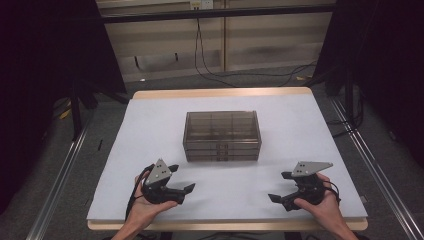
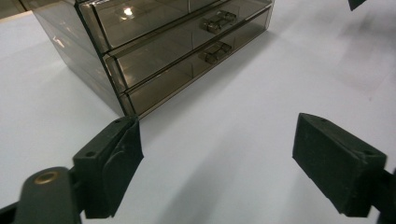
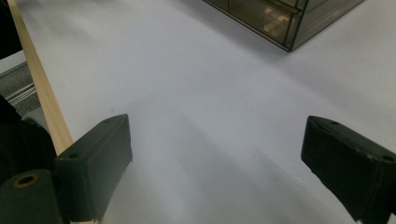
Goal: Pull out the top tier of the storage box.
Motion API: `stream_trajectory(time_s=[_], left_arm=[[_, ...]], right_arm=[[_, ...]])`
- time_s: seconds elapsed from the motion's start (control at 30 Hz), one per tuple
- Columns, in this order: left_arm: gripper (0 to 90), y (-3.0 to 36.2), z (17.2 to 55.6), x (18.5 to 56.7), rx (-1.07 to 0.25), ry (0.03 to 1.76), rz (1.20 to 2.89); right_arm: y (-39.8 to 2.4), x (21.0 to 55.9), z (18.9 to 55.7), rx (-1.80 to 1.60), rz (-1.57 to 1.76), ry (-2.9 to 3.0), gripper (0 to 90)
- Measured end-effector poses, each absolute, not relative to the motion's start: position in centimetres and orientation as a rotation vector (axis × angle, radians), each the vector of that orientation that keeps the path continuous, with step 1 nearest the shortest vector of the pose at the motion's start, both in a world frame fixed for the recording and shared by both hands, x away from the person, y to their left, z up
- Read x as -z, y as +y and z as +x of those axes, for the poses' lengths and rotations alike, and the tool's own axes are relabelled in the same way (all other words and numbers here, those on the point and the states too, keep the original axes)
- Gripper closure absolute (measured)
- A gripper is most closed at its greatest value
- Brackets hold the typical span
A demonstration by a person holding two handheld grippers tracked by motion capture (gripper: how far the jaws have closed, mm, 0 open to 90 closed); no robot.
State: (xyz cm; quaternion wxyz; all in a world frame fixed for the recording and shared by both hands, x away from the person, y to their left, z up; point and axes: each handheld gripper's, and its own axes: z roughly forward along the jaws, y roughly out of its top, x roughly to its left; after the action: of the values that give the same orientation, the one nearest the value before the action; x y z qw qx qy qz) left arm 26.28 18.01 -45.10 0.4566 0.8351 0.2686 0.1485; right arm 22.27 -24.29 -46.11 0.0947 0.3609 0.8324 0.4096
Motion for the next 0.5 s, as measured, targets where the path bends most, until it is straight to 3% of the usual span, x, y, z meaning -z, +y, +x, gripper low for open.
stream_trajectory(time_s=[0.5], left_arm=[[29.9,16.6,25.6,44.9,-0.546,0.512,2.103]], right_arm=[[-24.1,46.2,22.4,-1.210,1.062,2.472,8.9]])
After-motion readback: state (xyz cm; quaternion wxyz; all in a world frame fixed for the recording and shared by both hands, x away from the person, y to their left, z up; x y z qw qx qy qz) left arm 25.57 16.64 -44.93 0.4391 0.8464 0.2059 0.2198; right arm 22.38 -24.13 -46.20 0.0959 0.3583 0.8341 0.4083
